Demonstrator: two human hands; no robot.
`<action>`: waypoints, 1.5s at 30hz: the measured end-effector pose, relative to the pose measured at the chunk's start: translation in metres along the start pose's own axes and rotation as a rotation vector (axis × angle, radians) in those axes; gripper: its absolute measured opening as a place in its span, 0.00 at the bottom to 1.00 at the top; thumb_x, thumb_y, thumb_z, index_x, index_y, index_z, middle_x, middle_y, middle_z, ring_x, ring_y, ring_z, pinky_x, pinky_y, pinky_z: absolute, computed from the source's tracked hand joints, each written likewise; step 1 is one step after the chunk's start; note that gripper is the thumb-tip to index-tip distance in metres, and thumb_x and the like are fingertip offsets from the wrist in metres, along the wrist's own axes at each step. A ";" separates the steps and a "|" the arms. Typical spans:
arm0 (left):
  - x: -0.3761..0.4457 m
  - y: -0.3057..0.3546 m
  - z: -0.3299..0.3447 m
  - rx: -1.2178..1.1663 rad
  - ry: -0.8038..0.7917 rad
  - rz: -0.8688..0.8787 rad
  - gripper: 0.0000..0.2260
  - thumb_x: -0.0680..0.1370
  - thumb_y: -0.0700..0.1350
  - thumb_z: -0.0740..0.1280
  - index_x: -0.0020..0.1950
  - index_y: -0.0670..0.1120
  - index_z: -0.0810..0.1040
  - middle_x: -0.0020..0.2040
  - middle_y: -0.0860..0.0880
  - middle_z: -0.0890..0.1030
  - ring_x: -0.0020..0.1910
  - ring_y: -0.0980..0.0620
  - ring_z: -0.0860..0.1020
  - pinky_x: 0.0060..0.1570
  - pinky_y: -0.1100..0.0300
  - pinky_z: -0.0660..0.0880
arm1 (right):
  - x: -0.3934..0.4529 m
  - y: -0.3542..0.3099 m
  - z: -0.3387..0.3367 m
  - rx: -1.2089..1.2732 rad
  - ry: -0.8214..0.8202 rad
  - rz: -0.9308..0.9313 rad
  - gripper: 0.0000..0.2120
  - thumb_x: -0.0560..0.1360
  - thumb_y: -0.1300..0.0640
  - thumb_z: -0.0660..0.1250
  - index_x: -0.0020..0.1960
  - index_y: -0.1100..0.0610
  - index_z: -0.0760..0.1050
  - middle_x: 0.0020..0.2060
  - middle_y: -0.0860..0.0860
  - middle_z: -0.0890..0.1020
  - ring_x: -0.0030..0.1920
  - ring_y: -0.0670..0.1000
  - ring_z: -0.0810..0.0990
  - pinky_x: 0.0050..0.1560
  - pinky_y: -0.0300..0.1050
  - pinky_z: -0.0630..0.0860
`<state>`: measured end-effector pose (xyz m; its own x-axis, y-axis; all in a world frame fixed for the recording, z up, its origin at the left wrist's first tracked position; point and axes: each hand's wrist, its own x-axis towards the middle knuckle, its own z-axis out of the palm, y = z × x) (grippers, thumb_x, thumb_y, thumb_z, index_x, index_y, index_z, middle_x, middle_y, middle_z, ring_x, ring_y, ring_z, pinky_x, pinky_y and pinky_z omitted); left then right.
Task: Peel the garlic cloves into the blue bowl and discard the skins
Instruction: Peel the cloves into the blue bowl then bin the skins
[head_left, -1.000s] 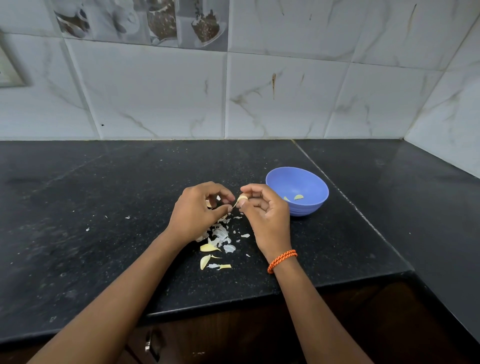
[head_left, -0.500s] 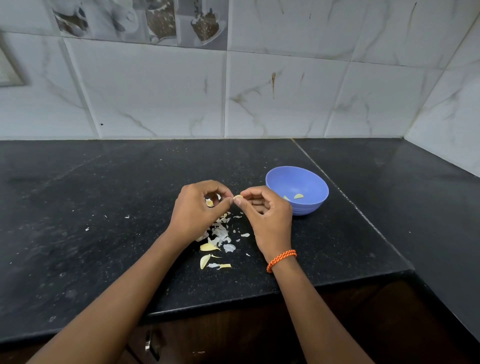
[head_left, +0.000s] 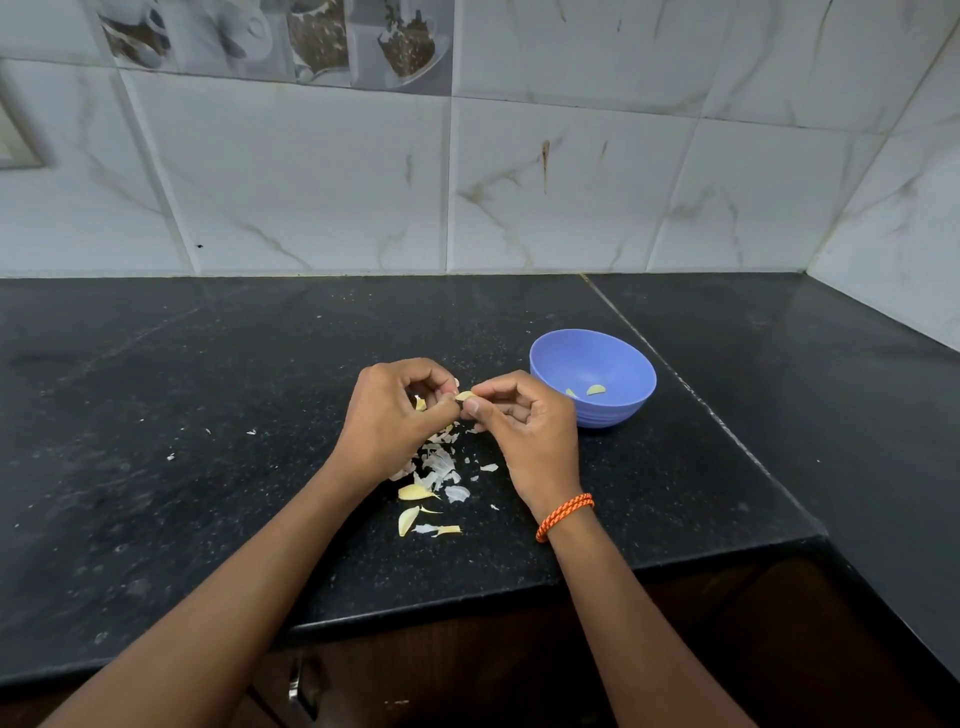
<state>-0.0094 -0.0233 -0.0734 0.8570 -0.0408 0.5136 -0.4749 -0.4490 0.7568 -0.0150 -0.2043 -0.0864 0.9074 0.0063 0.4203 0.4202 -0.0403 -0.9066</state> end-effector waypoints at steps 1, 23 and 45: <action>0.000 0.000 0.000 -0.008 -0.008 -0.008 0.07 0.75 0.38 0.79 0.41 0.48 0.85 0.36 0.52 0.84 0.35 0.54 0.81 0.37 0.61 0.76 | 0.000 0.000 0.000 0.019 -0.007 0.006 0.04 0.76 0.66 0.77 0.51 0.63 0.85 0.44 0.54 0.88 0.47 0.54 0.90 0.48 0.48 0.86; 0.004 -0.015 -0.002 0.104 0.074 -0.040 0.03 0.76 0.50 0.71 0.43 0.56 0.83 0.39 0.56 0.84 0.37 0.52 0.82 0.42 0.45 0.82 | 0.003 -0.008 -0.008 0.528 -0.107 0.198 0.07 0.80 0.66 0.70 0.57 0.67 0.81 0.47 0.62 0.85 0.42 0.53 0.84 0.47 0.44 0.84; 0.001 -0.010 0.004 0.166 -0.075 0.046 0.03 0.83 0.48 0.73 0.51 0.55 0.86 0.43 0.61 0.85 0.43 0.54 0.84 0.41 0.53 0.78 | 0.002 -0.003 0.000 0.220 -0.033 0.208 0.06 0.78 0.67 0.74 0.55 0.63 0.84 0.47 0.59 0.89 0.50 0.59 0.89 0.54 0.47 0.85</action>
<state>-0.0027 -0.0221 -0.0821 0.8506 -0.1284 0.5099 -0.4798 -0.5861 0.6529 -0.0146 -0.2038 -0.0835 0.9727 0.0532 0.2260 0.2139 0.1728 -0.9614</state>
